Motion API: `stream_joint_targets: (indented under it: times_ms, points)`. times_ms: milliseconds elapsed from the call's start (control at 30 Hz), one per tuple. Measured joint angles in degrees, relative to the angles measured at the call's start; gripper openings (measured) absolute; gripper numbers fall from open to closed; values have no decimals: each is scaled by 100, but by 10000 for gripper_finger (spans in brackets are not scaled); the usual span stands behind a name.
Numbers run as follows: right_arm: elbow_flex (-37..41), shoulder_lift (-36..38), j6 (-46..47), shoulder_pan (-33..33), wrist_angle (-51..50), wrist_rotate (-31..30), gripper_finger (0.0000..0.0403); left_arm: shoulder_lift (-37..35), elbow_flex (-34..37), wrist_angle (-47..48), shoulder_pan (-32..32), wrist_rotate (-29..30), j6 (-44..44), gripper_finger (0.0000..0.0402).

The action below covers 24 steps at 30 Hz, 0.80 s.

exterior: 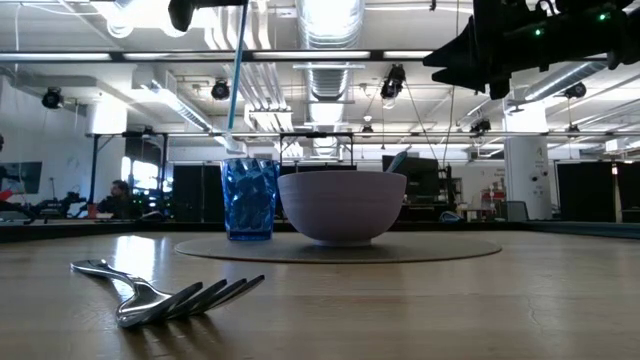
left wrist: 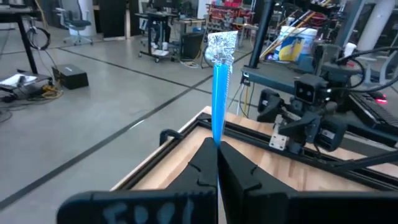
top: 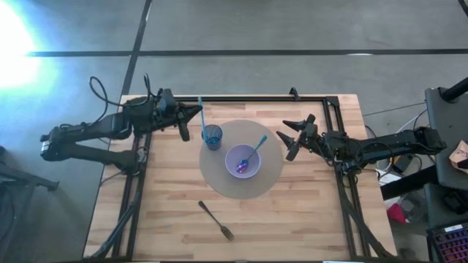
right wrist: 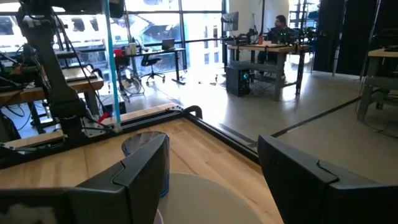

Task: Pick & Place Utensil
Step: Put the blue straw into the blue cup

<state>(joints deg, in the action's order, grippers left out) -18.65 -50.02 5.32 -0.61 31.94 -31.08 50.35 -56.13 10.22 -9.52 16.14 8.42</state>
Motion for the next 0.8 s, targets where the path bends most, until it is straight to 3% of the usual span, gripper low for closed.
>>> stream_joint_targets:
  times_ms: [800]
  points:
    - [0, 2, -83, -1, -2, -8, 244, 42, 1402, -1655, -67, 2, -213, 0]
